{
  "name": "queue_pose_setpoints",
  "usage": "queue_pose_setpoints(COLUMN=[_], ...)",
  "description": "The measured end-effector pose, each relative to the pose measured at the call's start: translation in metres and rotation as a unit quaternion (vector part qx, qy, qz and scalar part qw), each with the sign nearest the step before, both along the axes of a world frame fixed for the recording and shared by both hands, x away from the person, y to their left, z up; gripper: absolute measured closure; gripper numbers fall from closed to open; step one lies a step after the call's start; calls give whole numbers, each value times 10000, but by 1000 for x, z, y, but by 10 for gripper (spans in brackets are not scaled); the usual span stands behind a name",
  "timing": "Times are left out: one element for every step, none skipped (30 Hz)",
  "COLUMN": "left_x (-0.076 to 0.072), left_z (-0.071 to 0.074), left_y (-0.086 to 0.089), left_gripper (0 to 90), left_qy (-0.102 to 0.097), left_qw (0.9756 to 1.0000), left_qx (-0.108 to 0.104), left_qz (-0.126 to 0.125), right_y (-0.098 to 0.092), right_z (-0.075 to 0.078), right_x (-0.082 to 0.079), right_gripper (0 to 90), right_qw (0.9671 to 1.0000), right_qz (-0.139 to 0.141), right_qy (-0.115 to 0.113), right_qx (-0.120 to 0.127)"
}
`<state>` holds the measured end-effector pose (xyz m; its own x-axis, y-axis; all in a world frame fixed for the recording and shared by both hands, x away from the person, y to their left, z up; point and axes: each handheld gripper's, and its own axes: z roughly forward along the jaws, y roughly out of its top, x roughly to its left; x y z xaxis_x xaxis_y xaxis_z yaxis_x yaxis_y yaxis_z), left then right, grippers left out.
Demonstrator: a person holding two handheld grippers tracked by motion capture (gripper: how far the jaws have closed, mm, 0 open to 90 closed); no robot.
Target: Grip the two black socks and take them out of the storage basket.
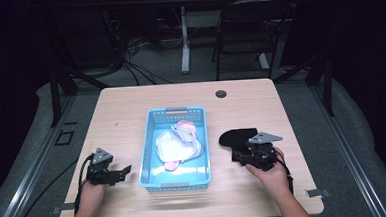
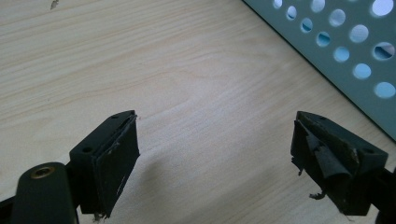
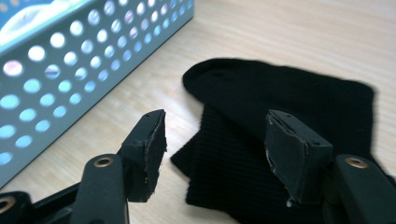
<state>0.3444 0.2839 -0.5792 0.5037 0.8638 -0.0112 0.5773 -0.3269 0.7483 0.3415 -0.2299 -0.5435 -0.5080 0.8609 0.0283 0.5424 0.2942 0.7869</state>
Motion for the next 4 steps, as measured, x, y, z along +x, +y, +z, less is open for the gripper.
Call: queue_pose_setpoints(left_x=[0,0,0,0], left_z=[0,0,0,0], left_y=[0,0,0,0], left_gripper=[152,152,152,152], left_qy=[0,-1,-7,-7], left_qw=[10000,10000,10000,10000], left_qx=[0,-6,-19,-19], left_qz=[0,-1,4,4], right_y=[0,-2,-10,-17], right_z=[0,1,5,8], right_x=[0,0,0,1], right_gripper=[383,381,359,340], right_qw=[10000,10000,9995,9987], right_qz=[0,-57,-251,-437], right_qy=[0,-76,-167,-238], right_qx=[0,30,19,-58])
